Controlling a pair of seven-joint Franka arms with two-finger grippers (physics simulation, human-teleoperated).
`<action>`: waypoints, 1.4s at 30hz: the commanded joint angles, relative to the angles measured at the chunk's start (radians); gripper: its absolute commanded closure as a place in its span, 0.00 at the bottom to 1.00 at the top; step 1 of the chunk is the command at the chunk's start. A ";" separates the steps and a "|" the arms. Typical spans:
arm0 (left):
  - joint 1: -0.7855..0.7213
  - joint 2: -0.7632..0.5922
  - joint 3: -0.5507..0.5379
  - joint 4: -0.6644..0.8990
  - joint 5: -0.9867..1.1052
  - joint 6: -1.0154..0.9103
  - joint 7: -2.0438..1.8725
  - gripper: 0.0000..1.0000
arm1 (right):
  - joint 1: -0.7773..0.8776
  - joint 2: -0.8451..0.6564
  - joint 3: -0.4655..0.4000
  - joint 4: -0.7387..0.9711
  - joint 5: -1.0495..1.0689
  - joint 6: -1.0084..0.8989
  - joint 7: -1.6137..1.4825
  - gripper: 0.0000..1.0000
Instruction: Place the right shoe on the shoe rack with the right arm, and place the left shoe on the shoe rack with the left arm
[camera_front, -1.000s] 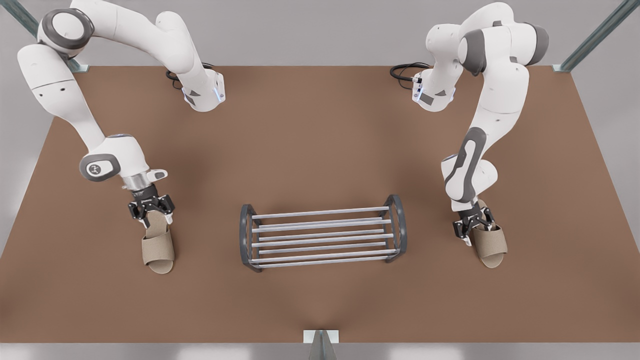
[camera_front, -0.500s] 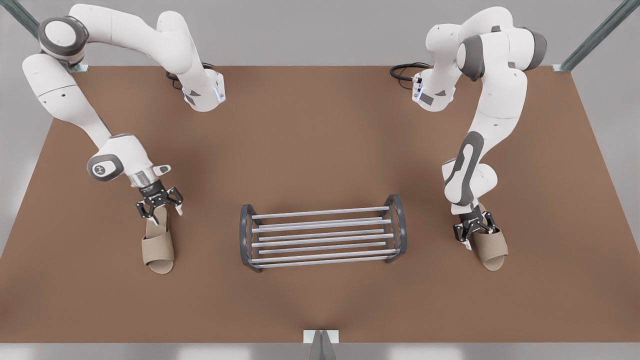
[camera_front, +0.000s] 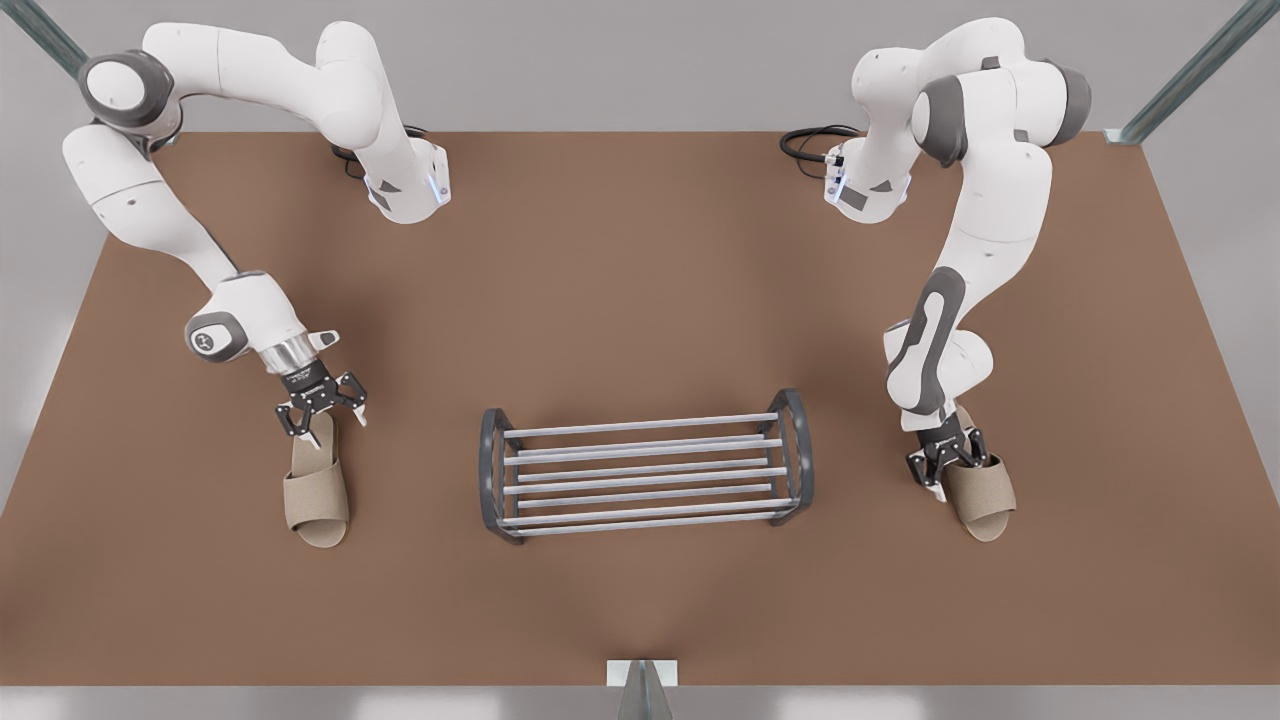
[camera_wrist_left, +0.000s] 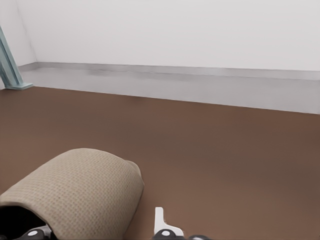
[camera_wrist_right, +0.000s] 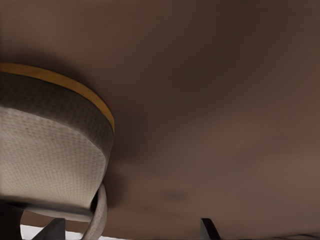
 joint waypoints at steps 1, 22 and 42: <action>-0.001 -0.001 0.000 0.000 -0.002 0.000 -0.388 0.23 | 0.001 0.007 -0.003 0.004 -0.001 -0.001 -0.260 0.00; -0.015 -0.042 0.018 0.000 0.024 0.009 -0.330 0.79 | 0.053 0.099 -0.025 0.127 0.004 0.001 -0.257 0.00; -0.096 -0.614 -0.241 0.089 0.023 0.726 -0.335 0.79 | 0.041 0.110 -0.011 0.130 0.025 0.001 -0.185 0.00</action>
